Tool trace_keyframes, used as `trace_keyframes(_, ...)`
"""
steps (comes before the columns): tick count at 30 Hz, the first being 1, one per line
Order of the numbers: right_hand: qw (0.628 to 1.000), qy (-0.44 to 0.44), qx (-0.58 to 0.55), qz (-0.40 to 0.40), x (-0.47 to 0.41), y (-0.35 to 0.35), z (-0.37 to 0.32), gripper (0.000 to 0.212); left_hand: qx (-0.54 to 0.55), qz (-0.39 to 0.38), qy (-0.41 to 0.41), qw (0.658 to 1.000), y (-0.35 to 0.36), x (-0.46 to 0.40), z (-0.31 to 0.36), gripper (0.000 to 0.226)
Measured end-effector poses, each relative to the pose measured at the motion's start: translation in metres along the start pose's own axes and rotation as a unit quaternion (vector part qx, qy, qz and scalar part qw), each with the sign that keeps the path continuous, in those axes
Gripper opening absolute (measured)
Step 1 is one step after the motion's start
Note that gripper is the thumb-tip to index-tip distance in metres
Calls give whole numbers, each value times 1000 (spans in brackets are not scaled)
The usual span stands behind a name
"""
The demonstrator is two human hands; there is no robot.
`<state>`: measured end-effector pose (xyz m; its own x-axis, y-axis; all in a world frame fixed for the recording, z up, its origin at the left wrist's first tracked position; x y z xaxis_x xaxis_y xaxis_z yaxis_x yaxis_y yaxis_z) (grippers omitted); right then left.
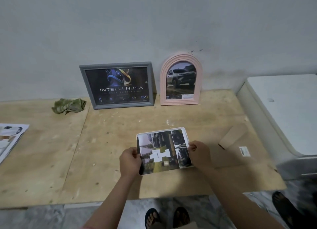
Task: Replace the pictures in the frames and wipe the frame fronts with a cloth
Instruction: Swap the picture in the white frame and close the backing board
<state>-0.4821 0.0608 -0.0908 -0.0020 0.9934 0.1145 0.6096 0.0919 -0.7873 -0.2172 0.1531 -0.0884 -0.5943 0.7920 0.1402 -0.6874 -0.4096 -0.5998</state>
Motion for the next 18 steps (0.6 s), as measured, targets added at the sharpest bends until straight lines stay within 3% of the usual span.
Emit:
trace_keyframes(8,1000,10,-8,15,-1,7,7,19,-95,-61,67,991,13,-4,0,21)
trace_keyframes(14,999,0,3,38,4,8,7,25,-155,-82,133,976,17,1,-4,44)
trace_keyframes(18,995,-65,45,64,8,11,2,31,-187,-80,189,961,15,5,-1,51)
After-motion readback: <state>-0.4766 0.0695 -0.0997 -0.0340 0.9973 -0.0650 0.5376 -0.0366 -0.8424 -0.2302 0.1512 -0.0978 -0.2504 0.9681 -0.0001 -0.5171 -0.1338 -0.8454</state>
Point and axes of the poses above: each hand's wrist, its own x-axis away from the middle knuckle, its own y-axis out of the palm, z = x × y, the point moved 5 cm from there along -x, towards the middle knuckle, and after that the axes turned 6 degrees about x, right-handed, at the moved point
